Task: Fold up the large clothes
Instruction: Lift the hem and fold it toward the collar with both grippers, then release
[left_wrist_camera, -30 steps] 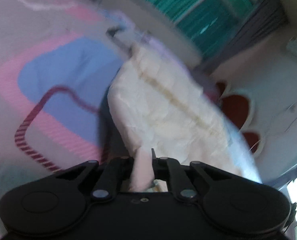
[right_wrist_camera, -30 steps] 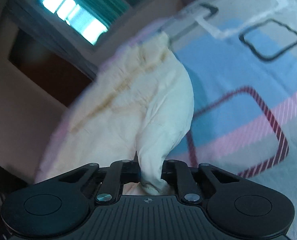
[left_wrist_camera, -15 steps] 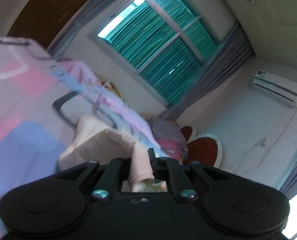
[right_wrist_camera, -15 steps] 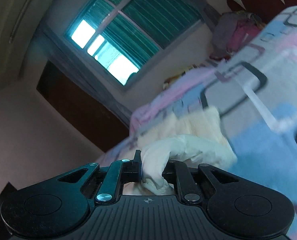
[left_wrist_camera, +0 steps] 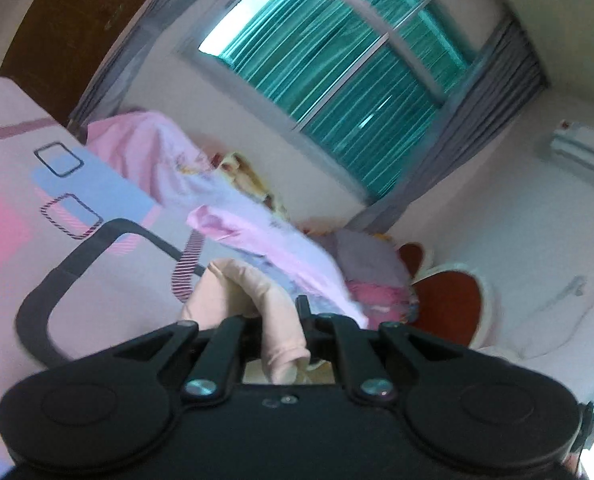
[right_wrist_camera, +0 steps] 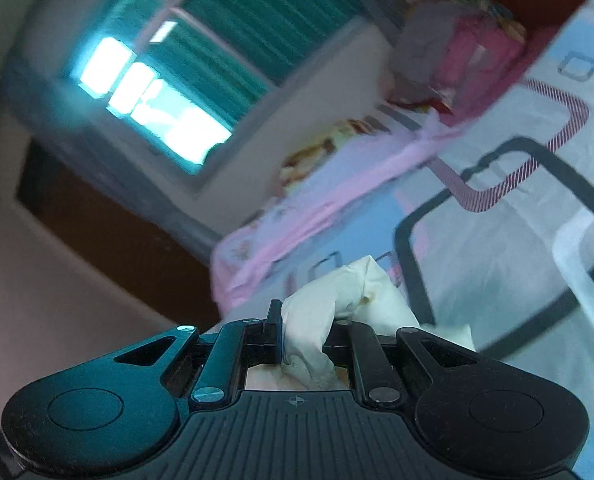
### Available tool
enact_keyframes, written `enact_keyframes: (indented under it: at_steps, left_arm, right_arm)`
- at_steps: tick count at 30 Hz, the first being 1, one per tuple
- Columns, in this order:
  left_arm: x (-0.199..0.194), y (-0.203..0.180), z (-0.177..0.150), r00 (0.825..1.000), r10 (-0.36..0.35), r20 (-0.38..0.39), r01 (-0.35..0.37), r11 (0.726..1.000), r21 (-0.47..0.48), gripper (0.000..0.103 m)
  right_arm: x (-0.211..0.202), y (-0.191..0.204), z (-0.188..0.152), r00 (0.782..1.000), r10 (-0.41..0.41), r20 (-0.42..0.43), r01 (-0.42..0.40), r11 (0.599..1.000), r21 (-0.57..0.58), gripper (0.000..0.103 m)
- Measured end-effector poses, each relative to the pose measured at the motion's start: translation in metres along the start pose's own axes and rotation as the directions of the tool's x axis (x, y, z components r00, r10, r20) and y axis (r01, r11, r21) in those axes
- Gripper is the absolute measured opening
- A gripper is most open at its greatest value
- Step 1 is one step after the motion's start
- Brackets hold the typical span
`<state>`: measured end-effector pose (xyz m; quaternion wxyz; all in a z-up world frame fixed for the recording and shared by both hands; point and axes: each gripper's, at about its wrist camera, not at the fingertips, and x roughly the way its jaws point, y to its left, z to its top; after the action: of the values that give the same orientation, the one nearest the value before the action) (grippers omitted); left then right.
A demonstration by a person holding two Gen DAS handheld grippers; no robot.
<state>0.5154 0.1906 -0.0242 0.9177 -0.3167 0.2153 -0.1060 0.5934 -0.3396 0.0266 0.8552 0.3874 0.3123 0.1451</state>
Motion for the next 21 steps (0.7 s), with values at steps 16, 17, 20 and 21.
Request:
enact_keyframes:
  at_steps: [16,17,20,21]
  left_arm:
    - [0.108,0.081,0.005,0.929,0.16,-0.333,-0.131,0.985,0.11,0.073]
    - [0.114,0.083,0.003,0.921,0.132,-0.366,-0.101,0.99,0.103,0.047]
    - [0.114,0.078,0.005,0.939,0.114,-0.325,-0.068,0.987,0.148,0.006]
    - [0.11,0.073,0.007,0.955,0.114,-0.273,-0.068,0.983,0.171,0.005]
  right_arm:
    - [0.089,-0.066,0.0,0.972,-0.202,-0.124,0.175,0.965,-0.195,0.072]
    - [0.095,-0.065,-0.002,0.965,-0.215,-0.147,0.181,0.96,-0.214,0.035]
    - [0.092,-0.058,-0.008,0.96,-0.265,-0.095,0.234,0.938,-0.255,0.01]
    - [0.089,-0.06,-0.009,0.958,-0.281,-0.061,0.256,0.931,-0.259,0.01]
